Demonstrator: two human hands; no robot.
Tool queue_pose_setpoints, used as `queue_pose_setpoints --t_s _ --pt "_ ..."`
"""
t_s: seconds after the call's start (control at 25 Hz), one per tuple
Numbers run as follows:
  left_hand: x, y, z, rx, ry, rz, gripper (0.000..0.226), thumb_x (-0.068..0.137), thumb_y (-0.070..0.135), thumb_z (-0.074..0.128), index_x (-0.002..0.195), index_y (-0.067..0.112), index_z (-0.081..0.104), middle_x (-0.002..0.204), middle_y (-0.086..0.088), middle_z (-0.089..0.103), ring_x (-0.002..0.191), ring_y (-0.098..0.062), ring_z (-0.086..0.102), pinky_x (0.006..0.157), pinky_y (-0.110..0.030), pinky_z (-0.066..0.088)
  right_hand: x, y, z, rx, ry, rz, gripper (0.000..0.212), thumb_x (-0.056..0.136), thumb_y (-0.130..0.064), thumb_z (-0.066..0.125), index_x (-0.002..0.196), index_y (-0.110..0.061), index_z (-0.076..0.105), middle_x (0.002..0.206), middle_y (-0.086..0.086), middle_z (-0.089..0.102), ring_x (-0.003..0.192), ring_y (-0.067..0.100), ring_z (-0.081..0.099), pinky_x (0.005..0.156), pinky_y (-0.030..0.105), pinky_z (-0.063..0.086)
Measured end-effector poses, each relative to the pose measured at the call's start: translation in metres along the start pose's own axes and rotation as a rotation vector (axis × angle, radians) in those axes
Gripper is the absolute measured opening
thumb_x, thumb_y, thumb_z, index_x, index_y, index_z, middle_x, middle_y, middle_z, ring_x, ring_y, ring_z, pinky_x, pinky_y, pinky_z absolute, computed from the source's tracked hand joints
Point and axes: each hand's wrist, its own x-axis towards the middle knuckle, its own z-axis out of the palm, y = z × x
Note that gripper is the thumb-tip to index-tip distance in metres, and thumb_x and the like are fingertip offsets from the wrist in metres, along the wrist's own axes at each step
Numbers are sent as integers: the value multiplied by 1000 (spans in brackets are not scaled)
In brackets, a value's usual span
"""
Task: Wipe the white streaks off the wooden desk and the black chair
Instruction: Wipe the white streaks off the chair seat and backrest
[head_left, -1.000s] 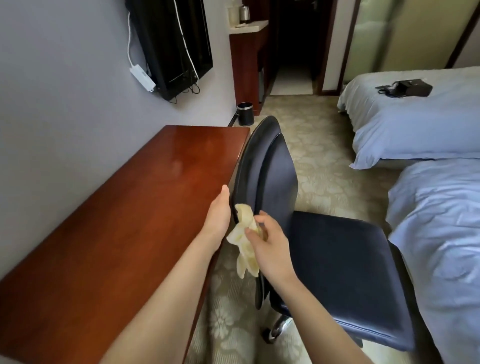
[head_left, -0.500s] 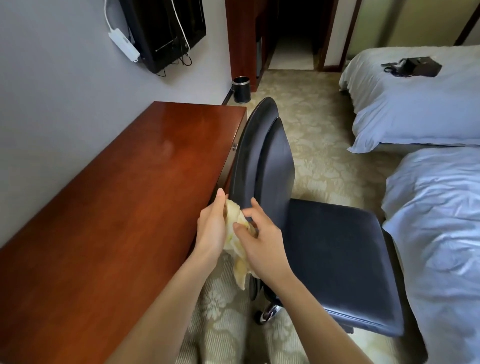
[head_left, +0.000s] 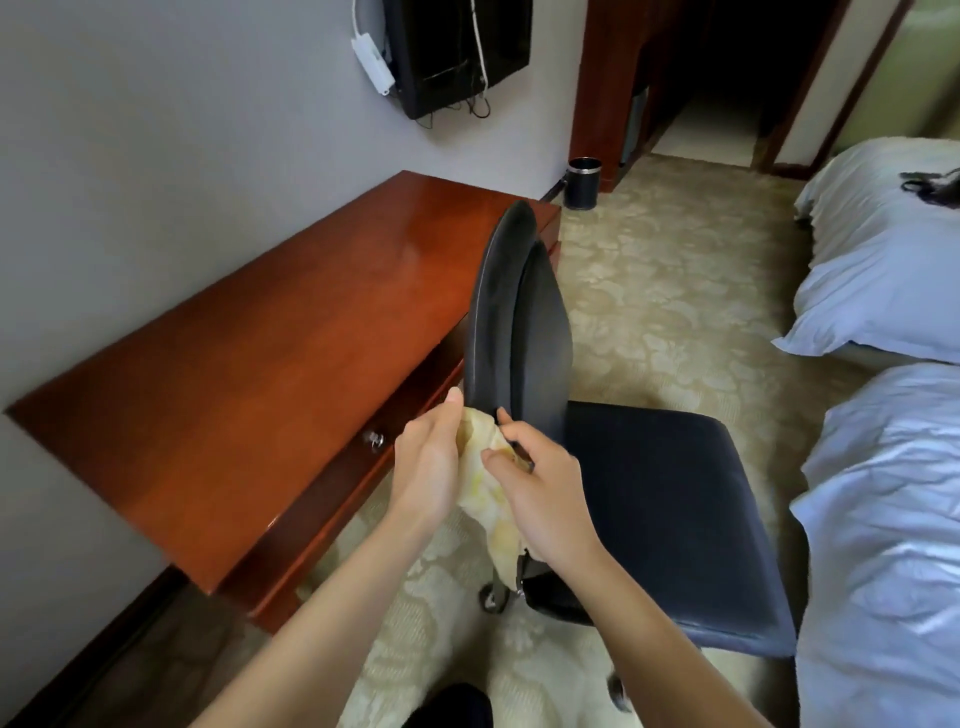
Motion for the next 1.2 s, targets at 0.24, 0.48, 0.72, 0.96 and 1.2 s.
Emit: queue_pose_setpoints --t_s 0.24,0.48,0.72,0.96,1.2 --pt "-95 -5 45 99 31 31 70 87 62 38 85 -3 64 89 -18 69 87 -30 65 88 -46 49 -65 9 -69 -43 -78 -7 13 81 -6 54 70 -8 60 77 -18 60 57 15 44 54 28 33" --pt "-147 -11 82 238 -317 39 54 92 56 43 105 8 64 101 -9 69 95 -12 62 88 -27 45 -113 17 -138 -157 -18 -47 13 80 -3 56 70 -11 60 64 11 51 57 9 41 50 19 31" --pt "-169 -1 118 316 -669 -47 66 81 65 49 135 27 49 130 10 56 119 -7 52 106 -30 38 -159 32 -174 -318 344 -124 15 80 -16 61 70 -27 63 62 -11 60 61 5 54 55 15 39" --pt "-186 17 168 428 -858 27 49 95 48 45 138 24 47 132 2 54 124 -13 48 104 -29 36 -180 57 -171 -207 669 -196 20 78 -37 44 91 -33 58 107 -17 61 110 -2 52 82 -2 32" --pt "-195 33 182 470 -878 201 45 98 37 45 141 24 44 138 5 52 129 -9 44 93 -15 32 -166 74 -201 -97 903 -166 13 76 -31 43 88 -31 47 114 -5 50 112 8 46 91 7 32"
